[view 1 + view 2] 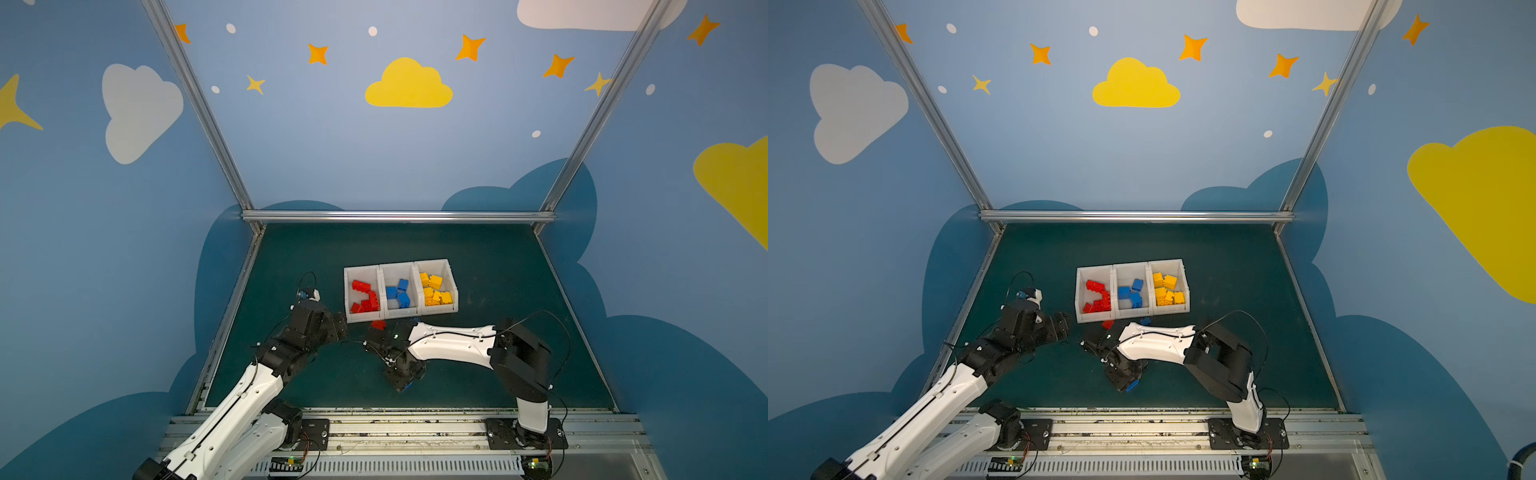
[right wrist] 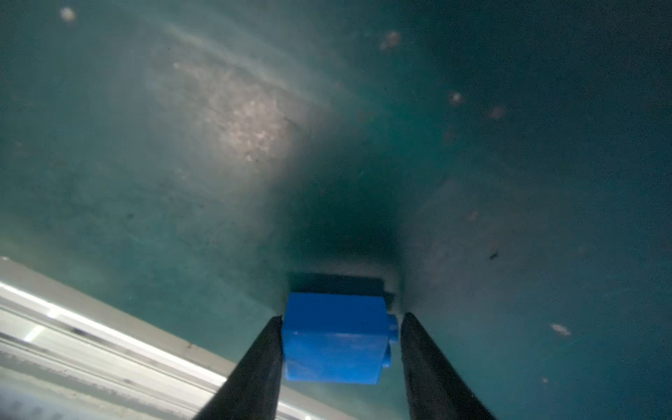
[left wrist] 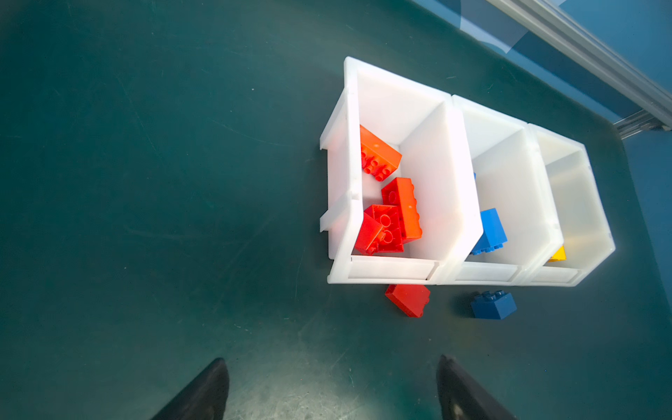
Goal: Sort the legos into containers by color
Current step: 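Retract the left arm while the right gripper grasps the blue brick near the front edge, then carry the blue brick with the right gripper into the middle compartment and release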
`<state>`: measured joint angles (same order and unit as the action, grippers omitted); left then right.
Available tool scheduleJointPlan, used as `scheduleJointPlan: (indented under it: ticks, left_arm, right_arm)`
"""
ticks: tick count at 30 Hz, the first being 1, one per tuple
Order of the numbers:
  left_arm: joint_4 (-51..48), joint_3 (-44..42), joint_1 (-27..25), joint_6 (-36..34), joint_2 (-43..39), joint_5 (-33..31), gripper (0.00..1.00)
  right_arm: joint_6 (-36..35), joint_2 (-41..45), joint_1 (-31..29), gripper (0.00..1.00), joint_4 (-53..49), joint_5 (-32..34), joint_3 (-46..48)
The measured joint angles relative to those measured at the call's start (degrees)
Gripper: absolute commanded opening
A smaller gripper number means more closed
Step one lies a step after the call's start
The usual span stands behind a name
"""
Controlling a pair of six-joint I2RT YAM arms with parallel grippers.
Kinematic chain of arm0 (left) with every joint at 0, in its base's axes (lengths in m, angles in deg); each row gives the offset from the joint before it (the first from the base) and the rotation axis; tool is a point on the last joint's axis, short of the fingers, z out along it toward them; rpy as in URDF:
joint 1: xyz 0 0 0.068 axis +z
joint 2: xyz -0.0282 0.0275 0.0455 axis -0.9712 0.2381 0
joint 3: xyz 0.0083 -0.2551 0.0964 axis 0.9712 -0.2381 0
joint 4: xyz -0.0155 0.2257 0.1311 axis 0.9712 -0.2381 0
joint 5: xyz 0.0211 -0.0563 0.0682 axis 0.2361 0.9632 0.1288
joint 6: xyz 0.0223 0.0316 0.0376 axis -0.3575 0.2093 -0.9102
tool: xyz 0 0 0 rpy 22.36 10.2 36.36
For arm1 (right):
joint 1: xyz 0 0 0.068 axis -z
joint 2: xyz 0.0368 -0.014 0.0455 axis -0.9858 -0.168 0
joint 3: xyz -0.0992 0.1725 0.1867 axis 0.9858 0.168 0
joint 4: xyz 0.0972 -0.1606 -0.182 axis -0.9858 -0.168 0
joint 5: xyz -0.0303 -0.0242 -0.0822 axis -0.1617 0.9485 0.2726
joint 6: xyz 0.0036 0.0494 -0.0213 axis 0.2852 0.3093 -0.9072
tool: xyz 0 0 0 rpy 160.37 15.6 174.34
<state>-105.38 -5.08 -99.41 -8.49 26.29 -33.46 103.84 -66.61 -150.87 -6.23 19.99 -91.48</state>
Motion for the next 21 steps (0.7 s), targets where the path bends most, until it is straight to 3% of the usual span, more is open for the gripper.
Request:
scheduleJointPlan:
  ticks: [6,12,21]
  left_arm:
    - [0.33,-0.04,0.09,0.00,0.37,0.04,0.89]
    - [0.68,-0.07,0.31,-0.02,0.85,0.20,0.89]
    - [1.70,-0.70,1.53,-0.20,1.20,1.09,0.90]
  right_arm:
    - [0.44,-0.83,-0.07,0.50,-0.02,0.00,0.04]
    - [0.94,-0.81,-0.04,0.35,-0.07,0.02,0.02]
    - [-0.96,0.76,4.13,0.33,-1.31,-0.15,-0.22]
